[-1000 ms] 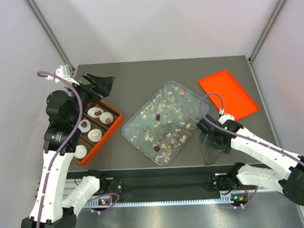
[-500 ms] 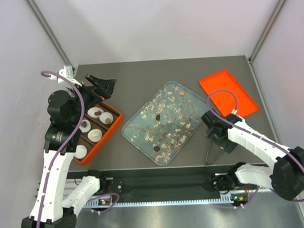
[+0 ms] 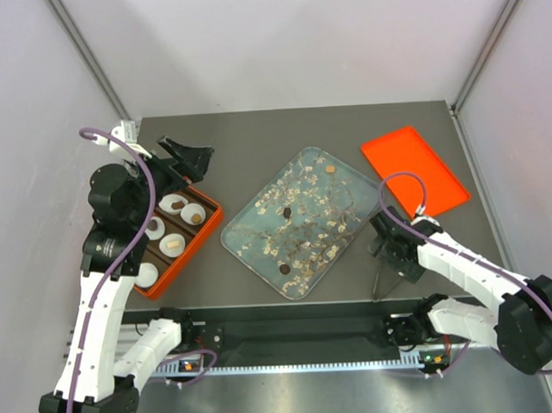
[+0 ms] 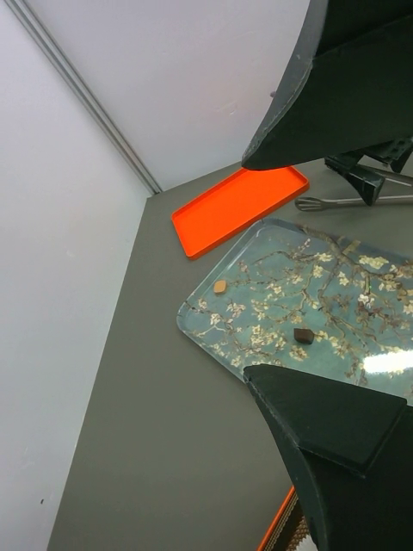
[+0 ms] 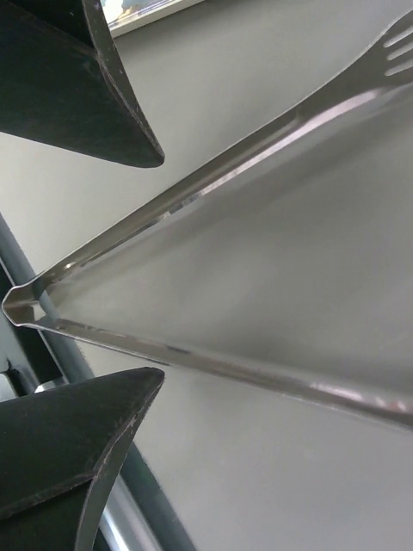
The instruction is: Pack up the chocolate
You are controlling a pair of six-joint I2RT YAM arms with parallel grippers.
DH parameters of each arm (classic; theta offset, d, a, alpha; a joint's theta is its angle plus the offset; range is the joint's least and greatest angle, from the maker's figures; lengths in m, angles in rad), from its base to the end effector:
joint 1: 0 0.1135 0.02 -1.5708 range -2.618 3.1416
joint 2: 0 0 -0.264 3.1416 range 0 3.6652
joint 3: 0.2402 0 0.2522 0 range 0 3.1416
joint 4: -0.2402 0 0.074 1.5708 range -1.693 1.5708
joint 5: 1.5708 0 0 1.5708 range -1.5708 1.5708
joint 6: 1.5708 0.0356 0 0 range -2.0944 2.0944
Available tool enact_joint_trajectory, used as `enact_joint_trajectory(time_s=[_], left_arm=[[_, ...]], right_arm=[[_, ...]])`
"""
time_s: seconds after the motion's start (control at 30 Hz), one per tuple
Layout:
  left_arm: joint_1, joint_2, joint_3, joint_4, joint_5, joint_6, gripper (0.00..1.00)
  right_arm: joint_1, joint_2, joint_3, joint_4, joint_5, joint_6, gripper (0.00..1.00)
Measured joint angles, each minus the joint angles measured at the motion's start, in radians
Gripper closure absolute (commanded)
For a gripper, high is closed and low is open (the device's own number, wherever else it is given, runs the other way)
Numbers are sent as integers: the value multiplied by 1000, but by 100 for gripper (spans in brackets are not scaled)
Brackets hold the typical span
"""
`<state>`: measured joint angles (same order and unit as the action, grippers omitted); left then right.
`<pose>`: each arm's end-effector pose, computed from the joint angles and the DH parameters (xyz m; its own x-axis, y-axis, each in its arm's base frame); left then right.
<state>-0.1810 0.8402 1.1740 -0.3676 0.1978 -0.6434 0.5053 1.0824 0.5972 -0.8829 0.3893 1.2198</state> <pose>0.1605 -0.0365 0.4434 -0.2484 -0.5525 -0.7956 0.2758 0.7470 -0.6049 0.1486 0.0668 0.1807 -0.6525 0.6319 -0.4183 0.6739 0.7363 0.0612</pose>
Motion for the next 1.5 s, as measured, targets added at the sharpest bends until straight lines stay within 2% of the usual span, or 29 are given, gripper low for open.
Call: enact_joint_trajectory(time_s=[0.2, 0.57, 0.77, 0.8, 0.93, 1.03, 1.3, 1.5], left_arm=[[0, -3, -2, 0, 0, 13, 1], [0, -22, -10, 0, -1, 28, 1], [0, -29, -11, 0, 2, 41, 1], [0, -31, -13, 0, 5, 42, 1], [0, -41, -17, -2, 19, 50, 1], [0, -51, -17, -6, 22, 64, 1], [0, -55, -22, -7, 64, 80, 1], [0, -6, -24, -9, 153, 93, 1]], right_arm=[[2, 58, -6, 41, -2, -28, 0], [34, 86, -31, 76, 2, -60, 11], [36, 85, -41, 106, 3, -91, 31], [36, 85, -41, 108, 4, -96, 38], [36, 74, -40, 93, 6, -122, 47], [42, 10, -24, 21, 10, -140, 51], [50, -201, 252, -232, 37, -248, 52], [57, -151, 500, -296, -42, -439, 59]])
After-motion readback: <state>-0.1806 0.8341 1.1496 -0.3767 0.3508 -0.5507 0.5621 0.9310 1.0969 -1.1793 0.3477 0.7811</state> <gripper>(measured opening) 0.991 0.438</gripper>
